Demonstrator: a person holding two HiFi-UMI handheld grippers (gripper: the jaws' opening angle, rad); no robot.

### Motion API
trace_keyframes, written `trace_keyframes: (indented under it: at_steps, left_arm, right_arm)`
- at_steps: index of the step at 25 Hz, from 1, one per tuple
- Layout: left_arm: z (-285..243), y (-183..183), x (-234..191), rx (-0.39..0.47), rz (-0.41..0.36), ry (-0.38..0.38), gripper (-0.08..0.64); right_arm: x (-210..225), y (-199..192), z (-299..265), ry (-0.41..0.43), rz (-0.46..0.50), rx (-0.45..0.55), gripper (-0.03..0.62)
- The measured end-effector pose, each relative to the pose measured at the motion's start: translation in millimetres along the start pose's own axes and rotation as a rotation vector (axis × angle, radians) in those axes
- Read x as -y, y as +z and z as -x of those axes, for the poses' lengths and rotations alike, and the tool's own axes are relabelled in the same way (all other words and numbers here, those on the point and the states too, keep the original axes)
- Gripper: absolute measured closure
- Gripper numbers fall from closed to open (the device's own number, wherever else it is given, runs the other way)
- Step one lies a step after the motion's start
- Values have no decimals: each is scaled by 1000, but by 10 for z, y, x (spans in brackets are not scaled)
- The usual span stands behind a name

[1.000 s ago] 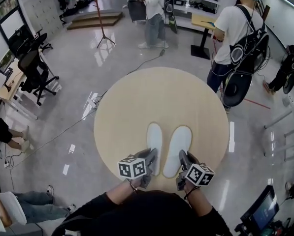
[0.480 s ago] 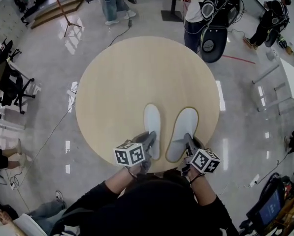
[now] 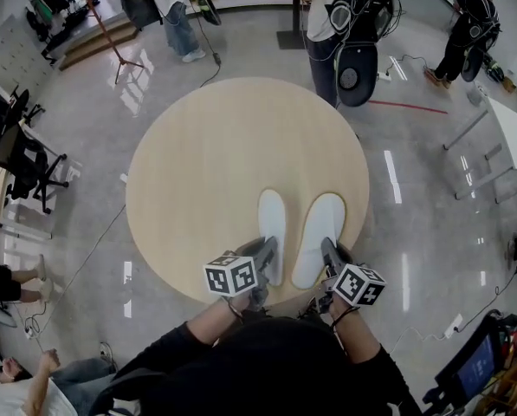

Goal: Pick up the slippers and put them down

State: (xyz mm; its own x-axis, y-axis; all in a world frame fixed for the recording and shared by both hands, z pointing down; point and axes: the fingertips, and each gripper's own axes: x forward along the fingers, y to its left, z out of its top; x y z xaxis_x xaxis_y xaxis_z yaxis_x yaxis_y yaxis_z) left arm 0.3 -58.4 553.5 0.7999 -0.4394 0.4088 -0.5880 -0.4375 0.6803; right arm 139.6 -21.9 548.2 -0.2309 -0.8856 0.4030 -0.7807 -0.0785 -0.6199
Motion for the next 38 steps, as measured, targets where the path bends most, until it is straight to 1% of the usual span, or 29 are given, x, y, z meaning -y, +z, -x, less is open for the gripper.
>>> trace_keyframes:
  at_steps: [5, 8, 10, 13, 15, 18, 21, 25, 31, 35, 38]
  left_arm:
    - [-330, -320, 534, 39, 16, 55, 522]
    - [-554, -484, 833, 64, 17, 82, 522]
    - [-673, -563, 904, 78, 11, 103, 522]
    - [-811, -600, 963, 88, 9, 133, 522]
    - [-877, -623, 1013, 85, 13, 147, 522]
    - [-968, -669, 978, 69, 17, 164, 522]
    - [-1148, -584, 941, 49, 30, 169, 522]
    - [-1542, -394, 819, 17, 56, 163, 522]
    - [-1880, -37, 579, 8, 68, 119, 522]
    - [-2065, 175, 347, -15, 72, 126, 522]
    - [-2277, 254, 269, -16, 94, 146, 522]
  right_arm:
    - [425, 299, 328, 85, 19, -33, 558]
    - [729, 507, 517, 117, 43, -47, 558]
    - [935, 581, 576, 124, 55, -52, 558]
    - [1209, 685, 620, 126, 46, -56, 558]
    - [1356, 747, 668, 119, 32, -59, 558]
    - [1535, 755, 635, 107, 13, -66, 558]
    - [1640, 892, 515, 90, 4, -79, 558]
    - [1794, 1107, 243, 55, -8, -106, 558]
    - [1835, 1303, -233, 15, 2, -119, 558]
    - [1805, 1410, -599, 11, 7, -134, 558]
    - [1915, 1520, -791, 28, 24, -166, 558]
